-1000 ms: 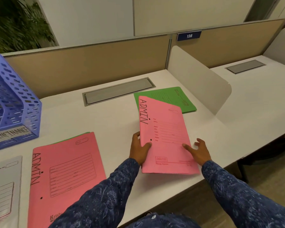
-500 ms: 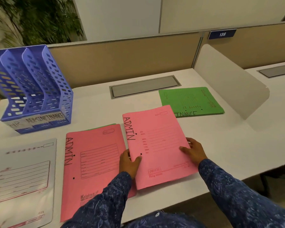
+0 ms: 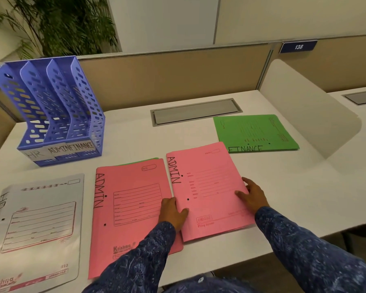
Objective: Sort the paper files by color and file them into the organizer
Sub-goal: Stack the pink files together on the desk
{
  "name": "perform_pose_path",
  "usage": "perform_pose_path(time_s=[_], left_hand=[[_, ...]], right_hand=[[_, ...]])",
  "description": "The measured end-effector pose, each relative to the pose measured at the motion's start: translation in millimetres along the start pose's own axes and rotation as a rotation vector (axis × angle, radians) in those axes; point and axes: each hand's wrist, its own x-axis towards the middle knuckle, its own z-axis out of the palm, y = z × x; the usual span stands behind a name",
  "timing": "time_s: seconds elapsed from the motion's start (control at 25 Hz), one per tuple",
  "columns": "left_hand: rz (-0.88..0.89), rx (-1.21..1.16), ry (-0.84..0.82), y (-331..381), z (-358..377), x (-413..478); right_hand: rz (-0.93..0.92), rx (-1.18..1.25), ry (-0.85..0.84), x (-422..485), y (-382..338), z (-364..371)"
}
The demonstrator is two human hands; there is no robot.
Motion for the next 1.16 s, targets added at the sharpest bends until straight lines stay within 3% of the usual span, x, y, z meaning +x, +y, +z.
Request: perform_pose_path(time_s=[0.2, 0.36, 0.48, 0.64, 0.76, 0.92, 1.16], left_hand=[[0.034, 0.06, -0.001, -5.8, -6.9, 1.5], [0.074, 0.061, 0.037, -20.0, -33.5, 0.5], [0.055, 0.094, 0.194, -48.4, -72.6, -0.6], [-0.184, 0.318, 0.492, -92.2, -125.3, -4.0], [-0.362, 0.288, 0.456, -111.8, -146.8, -6.3], [-0.355, 0.197, 0.42, -118.5, -153.3, -4.8], [-0.243, -0.17, 0.475, -118.1, -163.7, -9.5]], right_hand=[[0.028, -0.282, 0.08, 2.9, 1.8, 9.1], [0.052, -0.302, 0.129, -2.7, -4.1, 14.9], [-0.107, -0.278, 0.163, -13.5, -22.4, 30.7], [-0.449, -0.255, -0.039, -38.6, -62.2, 81.1], [-0.548, -0.314, -0.313, -55.6, -88.1, 124.2], [-0.596, -0.534, -0.512, -65.1, -94.5, 164.1], [-0.604, -0.633, -0.48, -64.3, -93.6, 173.4]])
